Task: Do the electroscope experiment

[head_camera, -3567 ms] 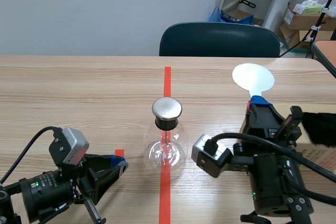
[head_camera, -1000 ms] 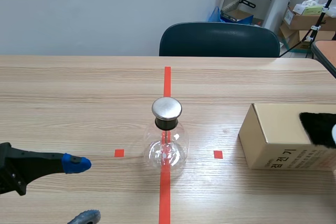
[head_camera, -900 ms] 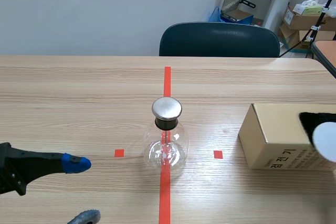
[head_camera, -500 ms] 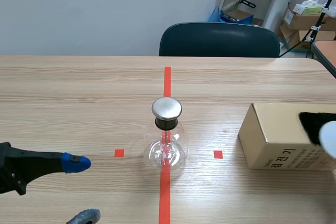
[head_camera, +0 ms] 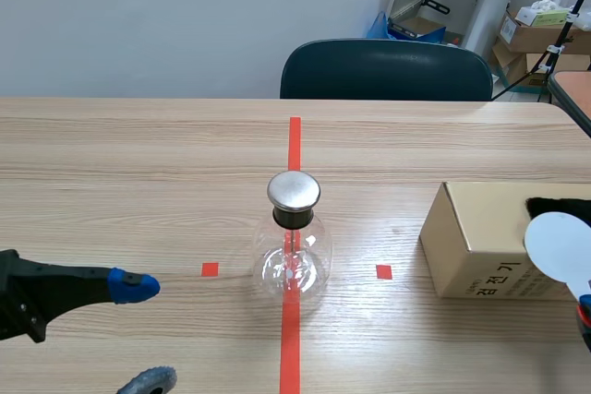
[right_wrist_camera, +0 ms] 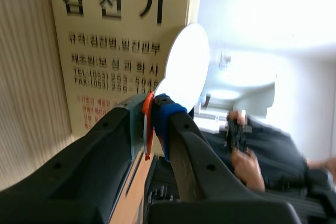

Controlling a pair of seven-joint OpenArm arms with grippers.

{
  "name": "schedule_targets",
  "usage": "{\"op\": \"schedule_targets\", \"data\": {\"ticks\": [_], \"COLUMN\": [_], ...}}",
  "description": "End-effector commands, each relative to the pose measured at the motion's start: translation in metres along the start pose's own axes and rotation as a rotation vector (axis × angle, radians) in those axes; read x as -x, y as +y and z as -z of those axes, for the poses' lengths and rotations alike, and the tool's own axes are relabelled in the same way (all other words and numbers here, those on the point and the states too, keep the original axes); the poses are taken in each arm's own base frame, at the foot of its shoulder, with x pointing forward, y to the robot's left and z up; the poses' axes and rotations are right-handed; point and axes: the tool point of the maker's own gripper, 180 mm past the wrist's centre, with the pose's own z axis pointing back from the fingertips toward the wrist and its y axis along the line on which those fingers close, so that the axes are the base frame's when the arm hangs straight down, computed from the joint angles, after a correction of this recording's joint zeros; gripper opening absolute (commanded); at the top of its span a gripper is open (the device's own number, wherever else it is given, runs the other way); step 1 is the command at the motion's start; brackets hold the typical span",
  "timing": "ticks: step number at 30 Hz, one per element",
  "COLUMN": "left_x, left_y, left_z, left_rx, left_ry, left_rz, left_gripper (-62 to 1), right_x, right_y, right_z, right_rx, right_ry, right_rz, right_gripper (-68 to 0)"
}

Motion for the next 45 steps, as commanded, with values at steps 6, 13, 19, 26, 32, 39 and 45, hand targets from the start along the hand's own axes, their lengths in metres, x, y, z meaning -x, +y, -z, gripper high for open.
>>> {"op": "schedule_targets", "data": {"ticks": [6,13,19,26,32,39,45], "left_x": [-0.01,-0.01,-0.01,-0.01,-0.01,-0.01,-0.01], "left_y": [-0.003,-0.003,-0.003,-0.003,-0.002,-0.001,-0.001], "left_z": [0.004,0.004,0.004,0.004,0.005,0.005,0.005], "left_rx": [0.004,0.001,0.001,0.001,-0.001,-0.002,-0.002], "left_ry": [-0.041,-0.041,-0.041,-0.041,-0.042,-0.043,-0.043], "left_rz": [-0.012,-0.014,-0.014,-0.014,-0.009,-0.007,-0.007], "left_gripper": [-21.7,-21.7,-21.7,-21.7,-21.7,-21.7,-21.7], "right_x": [0.052,0.032,0.042,0.038,0.025,0.053,0.014], "right_y": [-0.011,-0.009,-0.004,-0.002,0.0,0.001,-0.009], "right_z": [-0.004,0.001,0.0,0.002,0.005,-0.002,0.012], "right_rx": [0.039,0.035,0.003,0.005,-0.01,-0.005,0.011], "right_ry": [0.264,0.177,0.222,0.234,0.15,0.335,0.087], "right_rz": [-0.032,-0.019,-0.029,-0.001,-0.016,-0.002,-0.045], "right_gripper": [-65.8,-65.8,-65.8,-65.8,-65.8,-65.8,-65.8]}}
